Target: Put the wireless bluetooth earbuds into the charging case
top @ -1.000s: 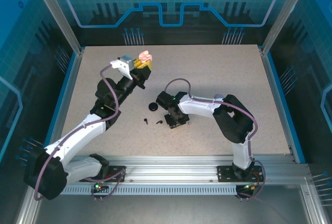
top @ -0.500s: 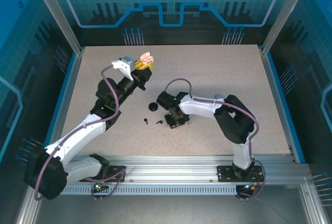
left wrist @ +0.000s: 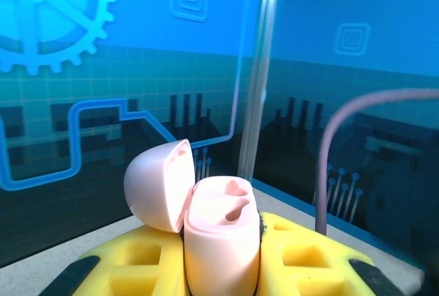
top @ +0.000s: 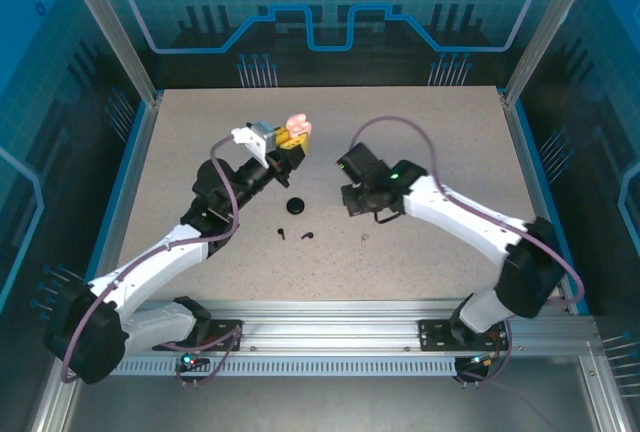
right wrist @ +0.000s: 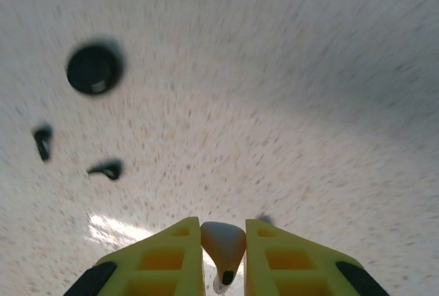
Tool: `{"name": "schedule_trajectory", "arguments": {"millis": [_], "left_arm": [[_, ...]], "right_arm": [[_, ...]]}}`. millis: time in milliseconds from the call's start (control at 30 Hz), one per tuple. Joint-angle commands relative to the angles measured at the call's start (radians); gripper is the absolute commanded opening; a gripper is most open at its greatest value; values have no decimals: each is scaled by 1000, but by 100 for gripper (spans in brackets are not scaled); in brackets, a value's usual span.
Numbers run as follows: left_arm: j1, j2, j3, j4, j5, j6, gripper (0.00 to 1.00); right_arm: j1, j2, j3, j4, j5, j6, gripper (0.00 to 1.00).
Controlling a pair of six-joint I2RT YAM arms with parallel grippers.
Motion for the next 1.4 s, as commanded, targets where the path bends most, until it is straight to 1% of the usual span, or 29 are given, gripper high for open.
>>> {"name": "schedule_trajectory", "arguments": {"millis": [0, 100, 167, 300, 533, 667, 767, 867, 1067, 1367], "left_arm": [[-53, -18, -27, 73, -1, 106, 0], [-89, 0, -29, 97, 5, 145, 0], [-122, 11, -29, 121, -26, 171, 0], [-173, 31, -19, 139, -75, 224, 0], [-241, 81, 10, 125, -98, 324, 0], [-261, 108, 30, 117, -99, 333, 0], [-268, 119, 38, 117, -95, 332, 0], [-272, 124, 44, 110, -94, 333, 0], [-273, 122, 48, 97, -93, 333, 0], [-275, 112, 53, 84, -91, 336, 0]], "right_arm": [[-55, -123, 70, -9, 59, -52, 17], [-79, -200, 124, 25, 55, -120, 18], [-82, -232, 165, 51, 34, -172, 18], [-81, -277, 205, 110, -54, -236, 18], [-72, -368, 132, 284, -228, -291, 18], [-67, -397, 79, 351, -281, -302, 18], [-58, -399, 61, 366, -312, -312, 17], [-42, -389, 60, 361, -329, -321, 17], [-10, -364, 55, 339, -316, -334, 17], [3, -353, 39, 320, -292, -342, 16]]}}
